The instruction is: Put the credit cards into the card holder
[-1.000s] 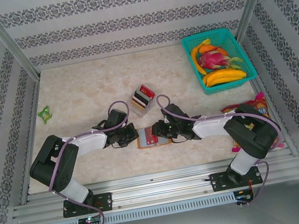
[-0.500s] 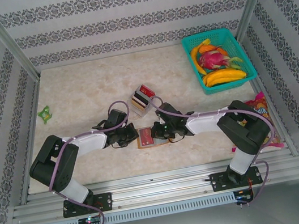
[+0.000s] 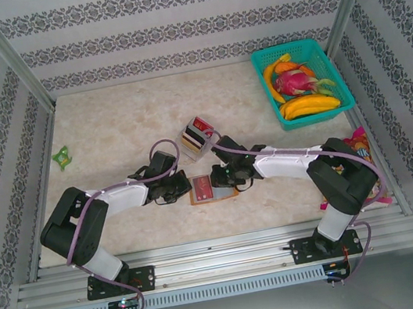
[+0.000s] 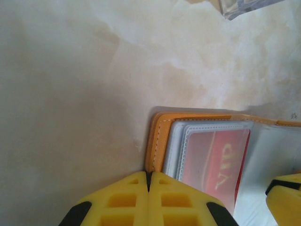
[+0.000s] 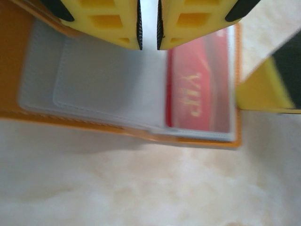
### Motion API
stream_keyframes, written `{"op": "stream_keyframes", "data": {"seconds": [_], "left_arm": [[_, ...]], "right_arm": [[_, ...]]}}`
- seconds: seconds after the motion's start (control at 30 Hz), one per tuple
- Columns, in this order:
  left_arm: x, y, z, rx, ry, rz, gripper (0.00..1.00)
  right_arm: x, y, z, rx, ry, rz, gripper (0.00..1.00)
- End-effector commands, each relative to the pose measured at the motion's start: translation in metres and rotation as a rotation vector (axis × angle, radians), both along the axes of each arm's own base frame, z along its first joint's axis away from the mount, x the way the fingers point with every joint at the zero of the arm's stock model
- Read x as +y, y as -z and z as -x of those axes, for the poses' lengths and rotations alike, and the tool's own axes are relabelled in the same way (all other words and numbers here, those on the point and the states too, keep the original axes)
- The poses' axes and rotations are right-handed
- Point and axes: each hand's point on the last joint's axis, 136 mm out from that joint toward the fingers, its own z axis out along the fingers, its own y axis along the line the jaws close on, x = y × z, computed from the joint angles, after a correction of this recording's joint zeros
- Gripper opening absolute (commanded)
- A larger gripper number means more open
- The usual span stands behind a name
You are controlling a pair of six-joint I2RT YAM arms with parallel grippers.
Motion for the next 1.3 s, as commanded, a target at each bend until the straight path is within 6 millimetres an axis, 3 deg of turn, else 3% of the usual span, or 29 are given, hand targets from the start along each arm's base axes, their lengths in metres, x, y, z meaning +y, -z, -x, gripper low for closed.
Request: {"op": "stream_keyframes", "data": {"seconds": [0.0, 0.13, 0.23, 0.4, 0.5, 0.67, 0.87, 0.97, 1.13, 1.27], "left_arm": [[0.015, 0.012, 0.01, 0.028, -0.016, -0.079, 0.0], [0.017, 0.014, 0.013, 0.029, -0.015, -0.086, 0.0], [0.018, 0.014, 0.013, 0.028, -0.013, -0.087, 0.0], [0.012, -0.005, 0.008, -0.022, 0.007, -0.057, 0.07], [0.014, -0.027, -0.001, -0.074, 0.008, -0.074, 0.15], [0.019, -0.054, -0.018, -0.125, -0.011, -0.073, 0.3], [0.034, -0.063, -0.061, -0.132, -0.142, 0.053, 0.46], [0.034, -0.067, -0.091, -0.129, -0.198, 0.147, 0.52], [0.024, -0.065, -0.132, -0.119, -0.216, 0.248, 0.61], [0.022, -0.06, -0.153, -0.117, -0.235, 0.277, 0.63]], "right_arm": [[-0.049, 0.029, 0.022, 0.086, -0.007, 0.216, 0.2], [-0.071, 0.024, 0.017, 0.057, 0.013, 0.325, 0.19], [-0.064, 0.01, 0.007, 0.031, 0.004, 0.297, 0.2], [-0.03, -0.049, -0.018, -0.094, -0.032, 0.122, 0.24], [-0.026, -0.086, -0.041, -0.219, -0.062, 0.097, 0.33], [-0.018, -0.113, -0.084, -0.313, -0.178, 0.148, 0.36], [0.013, -0.113, -0.134, -0.371, -0.308, 0.2, 0.36], [0.014, -0.106, -0.157, -0.396, -0.316, 0.278, 0.36], [0.022, -0.09, -0.172, -0.386, -0.366, 0.331, 0.36], [0.026, -0.079, -0.179, -0.371, -0.387, 0.351, 0.37]]}}
